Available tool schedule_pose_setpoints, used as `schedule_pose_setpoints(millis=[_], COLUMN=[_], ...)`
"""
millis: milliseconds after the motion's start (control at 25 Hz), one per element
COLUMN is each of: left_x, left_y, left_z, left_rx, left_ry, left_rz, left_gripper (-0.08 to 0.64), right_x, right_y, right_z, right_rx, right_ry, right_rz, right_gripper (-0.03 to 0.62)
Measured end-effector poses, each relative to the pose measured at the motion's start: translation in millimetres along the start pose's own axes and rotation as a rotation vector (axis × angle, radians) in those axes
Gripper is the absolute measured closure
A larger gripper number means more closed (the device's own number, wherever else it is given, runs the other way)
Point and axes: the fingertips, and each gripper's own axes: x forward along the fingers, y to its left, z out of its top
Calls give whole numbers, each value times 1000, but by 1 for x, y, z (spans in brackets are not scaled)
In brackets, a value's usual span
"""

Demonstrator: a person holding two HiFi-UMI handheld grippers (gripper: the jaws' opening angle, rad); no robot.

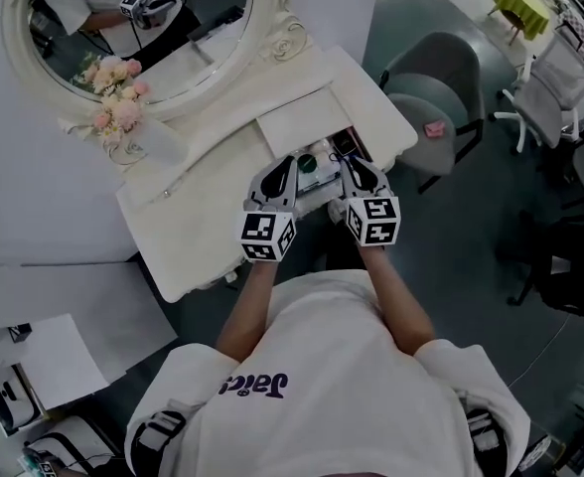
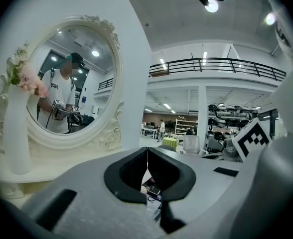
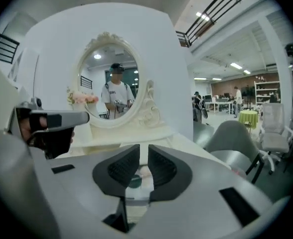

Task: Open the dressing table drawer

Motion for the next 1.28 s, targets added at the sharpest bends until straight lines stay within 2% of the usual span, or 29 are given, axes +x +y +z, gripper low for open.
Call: schedule_pose_setpoints(millis=[280, 480, 680, 1040, 1280], left_x=[-23, -33, -39, -43, -43], left_y=[-2, -13, -18, -14, -10], left_z=[40, 60, 68, 71, 57], left_rx=[41, 51, 66, 63, 20], left_ry=[-72, -125, -135, -139, -112], left_rz=[7, -17, -13, 1, 5], left_gripper=[545, 545, 545, 545, 545], right_x=[-31, -47, -55, -55, -51], right_y=[31, 55, 64, 70, 72], right_z=[71, 95, 106, 110, 101], right_rx=[-24, -63, -101, -112, -131], right_ry=[-177, -195, -221, -231, -190], right_rz=[30, 67, 57, 58, 64], right_gripper=[563, 571, 581, 581, 581])
